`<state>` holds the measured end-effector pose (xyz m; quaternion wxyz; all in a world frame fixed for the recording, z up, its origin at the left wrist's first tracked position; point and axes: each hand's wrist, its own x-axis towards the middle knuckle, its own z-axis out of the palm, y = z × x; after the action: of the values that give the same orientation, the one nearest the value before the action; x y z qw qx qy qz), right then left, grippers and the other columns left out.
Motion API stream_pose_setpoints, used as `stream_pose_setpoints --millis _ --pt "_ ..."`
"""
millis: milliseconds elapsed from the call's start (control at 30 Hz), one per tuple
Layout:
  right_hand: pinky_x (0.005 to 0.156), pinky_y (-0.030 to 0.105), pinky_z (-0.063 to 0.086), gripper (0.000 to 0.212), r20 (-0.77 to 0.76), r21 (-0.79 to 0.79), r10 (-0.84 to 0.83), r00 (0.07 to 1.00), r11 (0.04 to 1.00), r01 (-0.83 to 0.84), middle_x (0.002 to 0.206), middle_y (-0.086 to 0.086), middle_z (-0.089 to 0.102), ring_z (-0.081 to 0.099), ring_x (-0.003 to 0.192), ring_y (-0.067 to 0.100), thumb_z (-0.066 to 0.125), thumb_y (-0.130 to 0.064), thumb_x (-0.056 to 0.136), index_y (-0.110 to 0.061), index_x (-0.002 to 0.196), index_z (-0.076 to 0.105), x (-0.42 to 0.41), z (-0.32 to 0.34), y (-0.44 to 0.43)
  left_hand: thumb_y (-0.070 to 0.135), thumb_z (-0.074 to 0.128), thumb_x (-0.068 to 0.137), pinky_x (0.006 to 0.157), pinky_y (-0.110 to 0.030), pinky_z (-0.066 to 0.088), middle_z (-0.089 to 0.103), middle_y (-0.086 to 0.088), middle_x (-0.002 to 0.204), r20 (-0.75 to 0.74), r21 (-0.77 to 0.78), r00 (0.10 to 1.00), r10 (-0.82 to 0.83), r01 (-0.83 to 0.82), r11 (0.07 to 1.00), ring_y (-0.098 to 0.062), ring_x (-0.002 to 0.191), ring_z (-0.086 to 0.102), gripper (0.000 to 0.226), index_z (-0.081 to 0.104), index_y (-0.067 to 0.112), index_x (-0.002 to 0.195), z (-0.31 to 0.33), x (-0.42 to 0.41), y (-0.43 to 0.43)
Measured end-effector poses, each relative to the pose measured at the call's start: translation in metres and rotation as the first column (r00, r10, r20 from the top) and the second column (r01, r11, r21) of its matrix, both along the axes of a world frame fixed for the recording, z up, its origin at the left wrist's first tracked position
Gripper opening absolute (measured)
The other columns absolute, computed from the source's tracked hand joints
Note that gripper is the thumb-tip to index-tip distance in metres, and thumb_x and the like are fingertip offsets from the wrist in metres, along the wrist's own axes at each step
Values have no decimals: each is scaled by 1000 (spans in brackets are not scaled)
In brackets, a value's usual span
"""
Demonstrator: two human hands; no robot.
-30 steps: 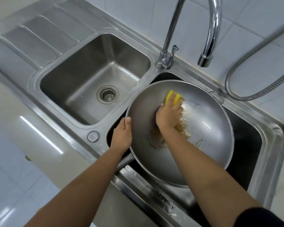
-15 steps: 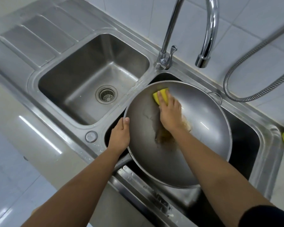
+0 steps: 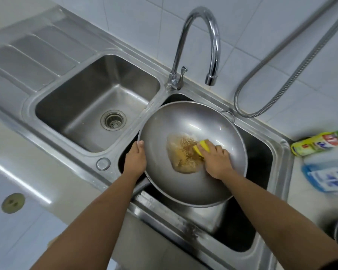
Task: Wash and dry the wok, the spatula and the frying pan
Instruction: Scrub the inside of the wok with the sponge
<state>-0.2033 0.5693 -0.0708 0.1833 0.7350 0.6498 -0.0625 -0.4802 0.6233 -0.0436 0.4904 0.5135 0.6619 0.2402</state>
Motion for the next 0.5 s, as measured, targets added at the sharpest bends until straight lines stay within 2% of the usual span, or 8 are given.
stream_pose_setpoints --millis 33,67,200,267,333,367,433,500 --pt "106 47 26 70 -38 -62 36 999 997 -39 160 6 7 27 132 36 45 -25 92 -37 152 13 0 3 -4 41 24 105 83 -30 31 60 -17 119 5 -3 1000 -5 5 1000 -34 113 54 48 53 7 124 0 -1 0" --pt "107 46 25 70 -32 -81 5 999 997 -7 160 5 7 26 133 36 46 -25 91 -37 152 13 0 7 -6 40 24 105 84 -30 31 59 -17 121 11 -2 1000 -9 9 1000 -33 114 53 49 53 6 125 1 -1 0" --pt "109 47 22 66 96 -6 -387 917 921 389 157 13 9 22 137 38 45 -26 92 -31 152 15 -19 22 -23 41 23 105 84 -31 32 59 -18 121 28 9 999 -17 17 1000 -34 114 53 49 51 6 126 1 -2 0" --pt "111 47 19 66 -90 -154 -408 908 907 392 158 13 7 19 138 40 44 -30 95 -33 152 12 -47 22 -30 41 23 105 85 -32 33 58 -18 122 39 4 999 -16 16 1000 -35 115 53 50 51 6 126 0 -2 0" --pt "114 47 13 67 -337 -341 -352 873 910 235 160 5 3 15 139 40 46 -32 96 -43 151 10 -70 22 -34 41 23 105 85 -32 33 58 -18 121 51 2 998 -23 22 1000 -34 114 53 49 51 6 125 0 -3 1" --pt "115 47 11 67 -400 -389 -335 853 905 173 160 2 3 14 139 39 48 -31 96 -47 149 11 -72 22 -35 41 23 105 85 -32 34 59 -17 120 57 1 998 -27 27 1000 -34 114 53 49 51 6 125 0 -3 1" --pt "114 48 12 67 -357 -394 -299 885 907 148 160 0 4 13 140 38 48 -28 96 -47 150 12 -59 25 -35 41 23 105 84 -31 33 58 -17 120 57 -6 998 -39 40 999 -33 113 53 49 51 6 125 1 -4 1" --pt "113 50 17 66 -130 -295 -281 951 926 233 160 6 4 16 139 39 44 -26 95 -38 152 13 -41 31 -41 40 23 105 83 -31 33 59 -17 117 56 -3 997 -45 46 999 -32 109 54 48 51 5 122 0 -5 1"
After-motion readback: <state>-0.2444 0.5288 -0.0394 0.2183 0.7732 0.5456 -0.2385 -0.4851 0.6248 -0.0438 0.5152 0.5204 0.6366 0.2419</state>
